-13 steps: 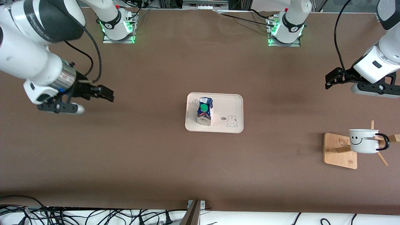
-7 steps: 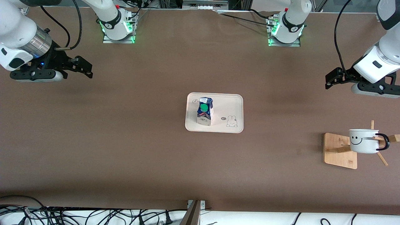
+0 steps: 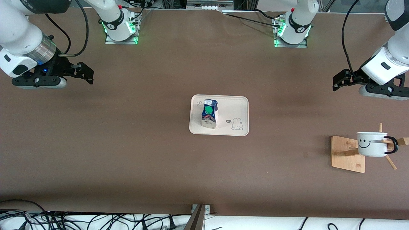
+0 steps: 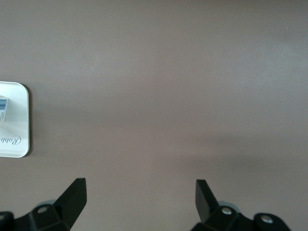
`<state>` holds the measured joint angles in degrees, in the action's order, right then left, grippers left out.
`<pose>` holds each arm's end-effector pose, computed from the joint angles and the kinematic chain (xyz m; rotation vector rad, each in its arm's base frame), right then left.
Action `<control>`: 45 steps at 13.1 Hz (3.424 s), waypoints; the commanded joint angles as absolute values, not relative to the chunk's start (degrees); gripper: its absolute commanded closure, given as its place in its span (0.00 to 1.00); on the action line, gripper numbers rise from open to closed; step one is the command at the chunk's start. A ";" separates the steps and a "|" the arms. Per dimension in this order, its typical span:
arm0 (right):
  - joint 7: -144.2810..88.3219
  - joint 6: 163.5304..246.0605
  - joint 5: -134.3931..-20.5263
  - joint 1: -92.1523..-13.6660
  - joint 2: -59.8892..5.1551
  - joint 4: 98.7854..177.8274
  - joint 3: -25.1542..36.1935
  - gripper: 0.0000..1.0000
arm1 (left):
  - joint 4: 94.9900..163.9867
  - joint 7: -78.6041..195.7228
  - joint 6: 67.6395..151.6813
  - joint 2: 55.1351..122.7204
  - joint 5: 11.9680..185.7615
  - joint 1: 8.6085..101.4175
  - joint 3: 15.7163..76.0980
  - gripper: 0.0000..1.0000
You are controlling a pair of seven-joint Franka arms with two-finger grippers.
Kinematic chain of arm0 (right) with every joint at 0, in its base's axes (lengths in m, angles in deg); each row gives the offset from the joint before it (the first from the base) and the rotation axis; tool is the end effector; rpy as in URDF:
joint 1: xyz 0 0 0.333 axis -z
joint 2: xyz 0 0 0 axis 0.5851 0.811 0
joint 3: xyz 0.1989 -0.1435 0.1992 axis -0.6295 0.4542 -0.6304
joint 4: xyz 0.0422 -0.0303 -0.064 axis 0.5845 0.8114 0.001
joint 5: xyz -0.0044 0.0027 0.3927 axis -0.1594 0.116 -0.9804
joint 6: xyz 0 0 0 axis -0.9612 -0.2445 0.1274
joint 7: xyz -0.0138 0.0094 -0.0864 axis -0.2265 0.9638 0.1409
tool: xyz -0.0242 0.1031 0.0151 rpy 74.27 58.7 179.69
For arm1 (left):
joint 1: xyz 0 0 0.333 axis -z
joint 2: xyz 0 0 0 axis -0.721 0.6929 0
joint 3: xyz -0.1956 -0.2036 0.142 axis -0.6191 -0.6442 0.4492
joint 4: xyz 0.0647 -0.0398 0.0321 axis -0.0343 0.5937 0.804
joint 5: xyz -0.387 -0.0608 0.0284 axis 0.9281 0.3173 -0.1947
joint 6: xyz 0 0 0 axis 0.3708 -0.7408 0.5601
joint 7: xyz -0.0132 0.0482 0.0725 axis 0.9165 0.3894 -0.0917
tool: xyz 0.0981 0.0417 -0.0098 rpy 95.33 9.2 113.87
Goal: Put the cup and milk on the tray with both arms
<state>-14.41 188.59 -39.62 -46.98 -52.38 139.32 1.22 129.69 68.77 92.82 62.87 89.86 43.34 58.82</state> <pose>0.5475 0.0953 0.5714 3.1287 0.0445 0.0265 0.5613 -0.0250 0.5632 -3.1358 0.1723 -0.0206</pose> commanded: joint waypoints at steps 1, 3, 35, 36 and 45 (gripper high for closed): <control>-15.30 188.32 -38.68 -45.74 -52.24 137.63 0.51 0.00 | 127.95 68.17 91.37 63.48 89.26 43.41 58.52 0.00; -15.39 188.41 -37.81 -45.48 -51.72 136.59 0.51 0.00 | 127.95 68.09 90.85 63.57 89.34 43.41 58.43 0.00; -14.16 186.65 -39.30 -45.74 -51.89 136.49 0.95 0.00 | 153.62 53.58 145.14 65.57 95.93 33.39 58.08 0.00; -14.16 186.73 -39.30 -45.74 -51.89 136.49 0.95 0.00 | 151.96 53.85 145.95 66.98 96.55 33.39 58.17 0.00; -14.16 186.73 -39.30 -45.74 -51.80 136.49 0.95 0.00 | 143.69 56.57 146.13 74.64 97.43 33.40 58.08 0.00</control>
<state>-14.31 187.26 -38.16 -46.16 -52.01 137.48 1.09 145.82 54.29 146.15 73.05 95.63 33.42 58.18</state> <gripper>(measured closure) 0.000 0.000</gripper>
